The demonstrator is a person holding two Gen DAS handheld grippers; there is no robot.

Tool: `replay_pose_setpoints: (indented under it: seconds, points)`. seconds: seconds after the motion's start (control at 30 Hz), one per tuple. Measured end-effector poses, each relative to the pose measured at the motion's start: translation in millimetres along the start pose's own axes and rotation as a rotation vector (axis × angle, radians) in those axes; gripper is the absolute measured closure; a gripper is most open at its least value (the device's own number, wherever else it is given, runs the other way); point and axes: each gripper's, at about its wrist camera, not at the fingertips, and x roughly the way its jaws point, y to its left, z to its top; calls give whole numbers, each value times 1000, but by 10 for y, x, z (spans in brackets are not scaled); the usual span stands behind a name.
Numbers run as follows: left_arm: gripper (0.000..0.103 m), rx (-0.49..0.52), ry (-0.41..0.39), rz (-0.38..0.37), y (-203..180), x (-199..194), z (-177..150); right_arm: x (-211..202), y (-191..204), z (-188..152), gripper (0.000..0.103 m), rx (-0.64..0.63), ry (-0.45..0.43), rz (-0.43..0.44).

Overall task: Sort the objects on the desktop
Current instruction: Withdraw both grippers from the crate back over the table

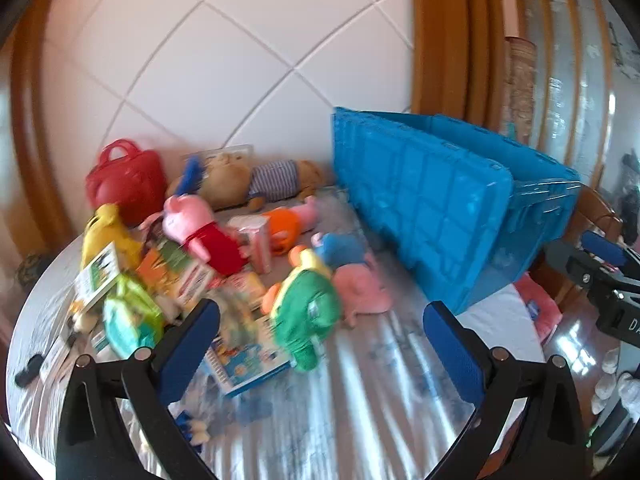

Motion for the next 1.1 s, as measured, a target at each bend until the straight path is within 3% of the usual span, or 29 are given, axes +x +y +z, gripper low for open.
replay_pose_setpoints:
  seconds: [0.17,0.27,0.47,0.67,0.93,1.1]
  points:
    - [0,-45,29,86,190,-72,-201,-37,146,-146,0,-3,-61,52]
    - [0,-73,64,128,300,-120,-334,135,256,-213,0,0,11,153]
    - [0,-135,99,212,639,-273,-592,379,612,-341,0,-7,123,259]
    - [0,-209,118,248,1269,-333,-863,416,1126,-461,0,-68,114,320]
    - [0,-228,227,320,2490,-125,-1369,866,1907,-772,0,-50,227,292]
    - [0,-235,295,328,3075,57,-1632,1168,2420,-1026,0,-61,318,266]
